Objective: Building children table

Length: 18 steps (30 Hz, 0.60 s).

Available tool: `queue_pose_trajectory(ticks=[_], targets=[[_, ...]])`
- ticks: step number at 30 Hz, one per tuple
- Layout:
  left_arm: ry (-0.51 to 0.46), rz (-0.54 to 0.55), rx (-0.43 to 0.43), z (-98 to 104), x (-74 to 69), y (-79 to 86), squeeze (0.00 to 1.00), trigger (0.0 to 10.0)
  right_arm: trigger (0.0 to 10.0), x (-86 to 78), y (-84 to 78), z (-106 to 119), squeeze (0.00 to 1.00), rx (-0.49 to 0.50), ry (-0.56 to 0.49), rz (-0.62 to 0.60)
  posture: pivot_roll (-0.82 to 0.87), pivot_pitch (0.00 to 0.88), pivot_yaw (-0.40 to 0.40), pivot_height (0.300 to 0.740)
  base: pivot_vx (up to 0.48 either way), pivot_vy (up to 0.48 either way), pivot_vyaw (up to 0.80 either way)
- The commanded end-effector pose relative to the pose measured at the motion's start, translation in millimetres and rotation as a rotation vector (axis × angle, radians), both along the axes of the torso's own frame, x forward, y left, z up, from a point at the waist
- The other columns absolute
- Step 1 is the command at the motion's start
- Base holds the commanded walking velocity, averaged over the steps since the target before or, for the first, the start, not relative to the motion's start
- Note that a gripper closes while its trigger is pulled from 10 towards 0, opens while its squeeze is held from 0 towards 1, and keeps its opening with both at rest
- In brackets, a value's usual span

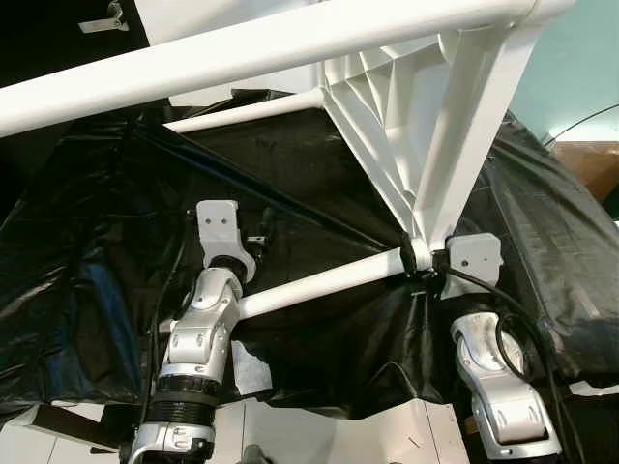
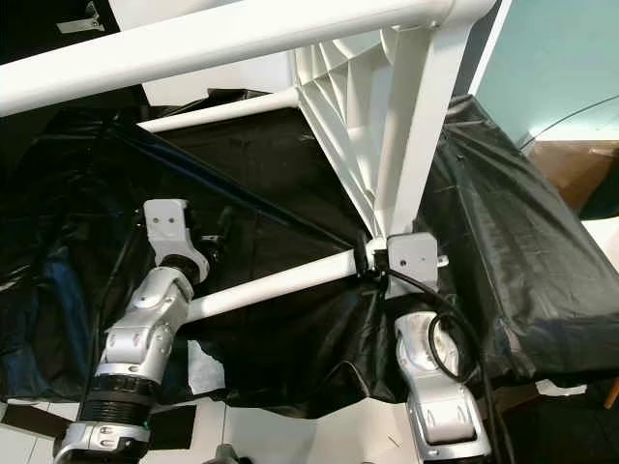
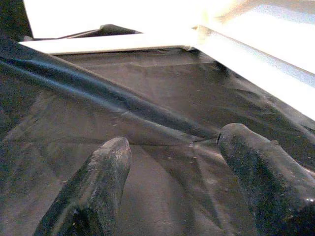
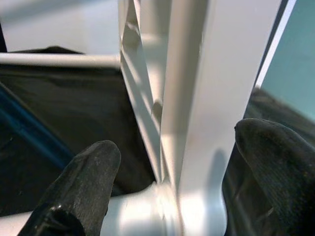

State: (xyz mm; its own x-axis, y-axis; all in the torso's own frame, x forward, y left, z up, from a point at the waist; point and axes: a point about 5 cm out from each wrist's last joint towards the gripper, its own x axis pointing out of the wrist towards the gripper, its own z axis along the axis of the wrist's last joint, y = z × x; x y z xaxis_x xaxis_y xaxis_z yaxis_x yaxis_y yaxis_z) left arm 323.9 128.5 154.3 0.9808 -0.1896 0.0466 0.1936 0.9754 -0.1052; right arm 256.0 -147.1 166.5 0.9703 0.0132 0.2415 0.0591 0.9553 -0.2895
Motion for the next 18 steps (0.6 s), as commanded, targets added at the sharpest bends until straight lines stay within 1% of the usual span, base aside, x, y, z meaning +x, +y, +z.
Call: queue_pose_trajectory(ticks=[1, 4, 8, 11, 14, 15, 16, 17, 18], targets=[[0.0, -0.015, 0.021, -2, 0.1, -3.5, 0.0, 10.0, 10.0, 0.6, 1.2, 4, 0.0, -0.019, -0.02, -0.001, -0.04, 0.057, 0.016, 0.74, 0.0, 0.0, 0.0], [-0.003, -0.006, 0.028, -3, 0.9, -1.6, 0.0, 10.0, 10.0, 5.0, 0.8, 8, 0.0, -0.019, -0.036, 0.001, -0.03, 0.055, 0.009, 0.74, 0.0, 0.0, 0.0], [-0.007, 0.005, 0.038, -5, -1.5, 1.6, 0.0, 10.0, 10.0, 6.0, 1.2, 11, 0.0, -0.031, -0.042, 0.015, -0.02, 0.054, -0.003, 0.74, 0.0, 0.0, 0.0], [-0.003, 0.016, 0.05, -8, -2.9, 6.1, 0.0, 10.0, 10.0, 8.5, 3.0, 13, 0.0, -0.033, -0.048, 0.023, -0.01, 0.046, 0.003, 0.74, 0.0, 0.0, 0.0], [-0.016, 0.016, 0.064, -6, -2.7, 6.3, 0.0, 10.0, 10.0, 9.1, 4.1, 14, 0.0, -0.025, -0.052, 0.022, 0.0, 0.049, -0.003, 0.74, 0.0, 0.0, 0.0], [-0.025, 0.021, 0.063, -5, -2.6, 3.3, 0.0, 10.0, 10.0, 15.4, 1.3, 28, 0.0, -0.042, -0.087, 0.012, -0.01, 0.042, -0.021, 0.74, 0.0, 0.0, 0.0], [-0.024, 0.023, 0.06, -6, -2.7, 2.0, 0.0, 10.0, 10.0, 18.5, -1.0, 31, 0.0, -0.048, -0.095, 0.007, -0.01, 0.042, -0.021, 0.74, 0.0, 0.0, 0.0], [-0.022, 0.023, 0.054, -7, -2.8, 0.2, 0.0, 10.0, 10.0, 22.8, -4.1, 32, 0.51, -0.051, -0.087, 0.014, -0.02, 0.041, -0.016, 0.74, 0.0, 0.0, 0.0], [-0.022, 0.021, 0.054, -7, -2.8, -0.2, 0.0, 10.0, 10.0, 23.5, -4.4, 32, 0.78, -0.054, -0.086, 0.018, -0.02, 0.041, -0.016, 0.74, 0.0, 0.0, 0.0]])
